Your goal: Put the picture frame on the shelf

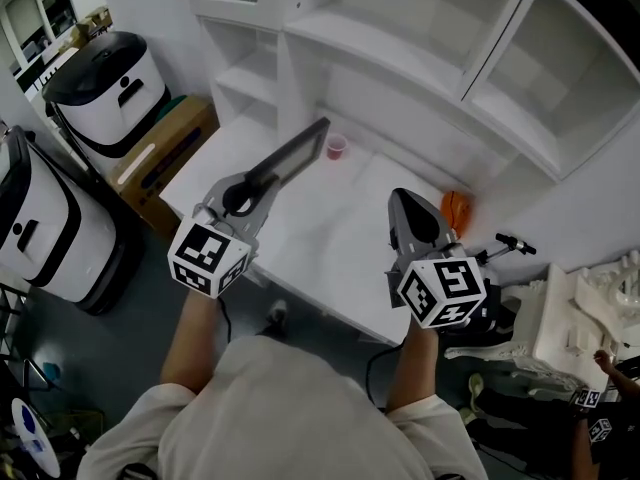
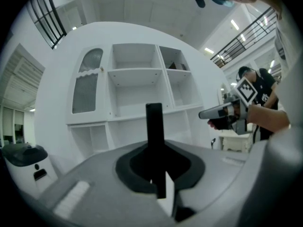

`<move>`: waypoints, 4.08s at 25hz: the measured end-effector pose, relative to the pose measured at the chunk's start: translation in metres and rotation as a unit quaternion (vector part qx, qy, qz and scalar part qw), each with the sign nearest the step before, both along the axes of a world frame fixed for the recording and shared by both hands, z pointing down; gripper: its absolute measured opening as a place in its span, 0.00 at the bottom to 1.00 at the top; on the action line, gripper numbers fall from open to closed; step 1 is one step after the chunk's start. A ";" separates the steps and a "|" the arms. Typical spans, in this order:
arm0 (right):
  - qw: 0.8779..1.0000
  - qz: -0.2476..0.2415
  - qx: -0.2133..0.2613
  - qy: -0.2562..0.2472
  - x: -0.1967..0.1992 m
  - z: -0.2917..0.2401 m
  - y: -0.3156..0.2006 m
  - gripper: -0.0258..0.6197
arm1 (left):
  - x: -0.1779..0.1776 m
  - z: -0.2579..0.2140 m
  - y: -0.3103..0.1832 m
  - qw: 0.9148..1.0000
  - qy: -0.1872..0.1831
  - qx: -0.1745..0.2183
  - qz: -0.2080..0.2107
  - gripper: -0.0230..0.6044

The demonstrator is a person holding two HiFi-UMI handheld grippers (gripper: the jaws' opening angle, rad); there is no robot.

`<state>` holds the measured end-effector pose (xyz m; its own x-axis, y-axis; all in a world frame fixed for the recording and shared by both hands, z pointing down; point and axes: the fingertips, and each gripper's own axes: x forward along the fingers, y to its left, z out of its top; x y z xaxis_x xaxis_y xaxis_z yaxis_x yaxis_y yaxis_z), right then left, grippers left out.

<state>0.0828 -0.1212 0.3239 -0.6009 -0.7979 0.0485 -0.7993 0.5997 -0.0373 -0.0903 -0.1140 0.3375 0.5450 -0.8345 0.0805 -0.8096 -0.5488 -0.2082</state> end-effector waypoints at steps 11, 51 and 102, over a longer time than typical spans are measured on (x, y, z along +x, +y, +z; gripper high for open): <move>1.000 0.005 -0.002 -0.001 -0.003 -0.006 -0.036 0.05 | -0.013 -0.039 -0.050 0.998 -0.039 0.045 0.005 0.07; 0.999 0.028 -0.016 0.001 -0.011 -0.014 -0.107 0.05 | 0.008 -0.130 -0.156 0.944 -0.278 0.162 0.079 0.07; 0.998 0.028 -0.053 -0.024 -0.010 0.006 -0.136 0.05 | -0.001 -0.103 -0.249 0.823 -0.519 0.232 0.010 0.07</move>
